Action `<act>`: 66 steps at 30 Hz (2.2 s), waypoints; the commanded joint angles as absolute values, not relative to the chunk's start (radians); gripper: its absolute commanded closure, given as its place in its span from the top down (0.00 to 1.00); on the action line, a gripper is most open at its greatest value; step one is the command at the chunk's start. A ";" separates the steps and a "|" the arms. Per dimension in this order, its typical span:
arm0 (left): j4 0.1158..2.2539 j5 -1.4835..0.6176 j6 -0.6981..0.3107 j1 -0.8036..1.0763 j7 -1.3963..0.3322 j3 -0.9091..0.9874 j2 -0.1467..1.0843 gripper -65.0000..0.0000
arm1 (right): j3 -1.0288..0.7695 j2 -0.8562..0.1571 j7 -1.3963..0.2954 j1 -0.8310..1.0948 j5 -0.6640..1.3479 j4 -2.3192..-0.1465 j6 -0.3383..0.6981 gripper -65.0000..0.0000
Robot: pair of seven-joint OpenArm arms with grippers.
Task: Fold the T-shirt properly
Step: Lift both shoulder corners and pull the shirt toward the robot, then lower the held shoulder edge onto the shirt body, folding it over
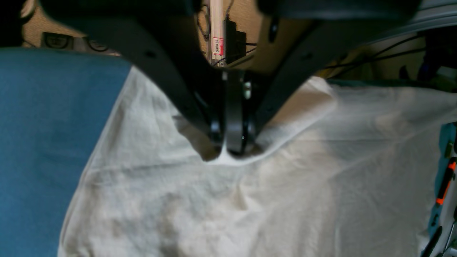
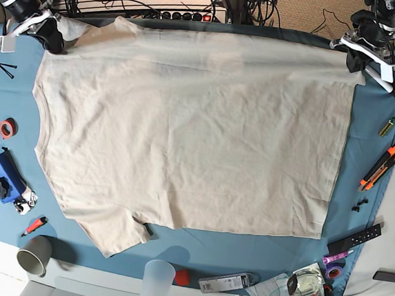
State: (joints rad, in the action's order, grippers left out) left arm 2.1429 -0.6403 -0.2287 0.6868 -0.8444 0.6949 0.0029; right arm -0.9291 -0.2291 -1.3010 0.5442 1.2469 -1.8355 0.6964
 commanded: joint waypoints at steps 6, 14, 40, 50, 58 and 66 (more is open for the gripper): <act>2.158 -0.647 -0.226 0.695 -0.805 0.698 0.009 0.00 | -0.937 -0.247 -1.261 0.548 1.242 -2.015 0.698 0.00; 2.158 -0.643 -0.226 0.667 -0.789 0.696 0.009 0.00 | -0.937 -0.246 -1.213 0.520 1.169 -2.058 0.698 0.00; 2.158 -0.638 -0.225 0.583 -0.760 0.686 0.030 0.00 | -0.936 -0.247 -1.074 0.343 0.889 -2.039 0.698 0.00; 2.155 -0.443 -0.162 0.520 -0.679 0.527 0.053 0.00 | -0.934 -0.250 -1.073 0.271 0.889 -1.887 0.698 0.00; 2.054 -0.270 -0.145 0.414 -0.634 0.456 0.054 0.00 | -0.860 -0.279 -1.061 0.229 0.815 -1.837 0.698 0.00; 1.984 -0.254 -0.097 0.320 -0.635 0.461 0.097 0.00 | -0.768 -0.294 -0.957 0.187 0.654 -1.837 0.691 0.00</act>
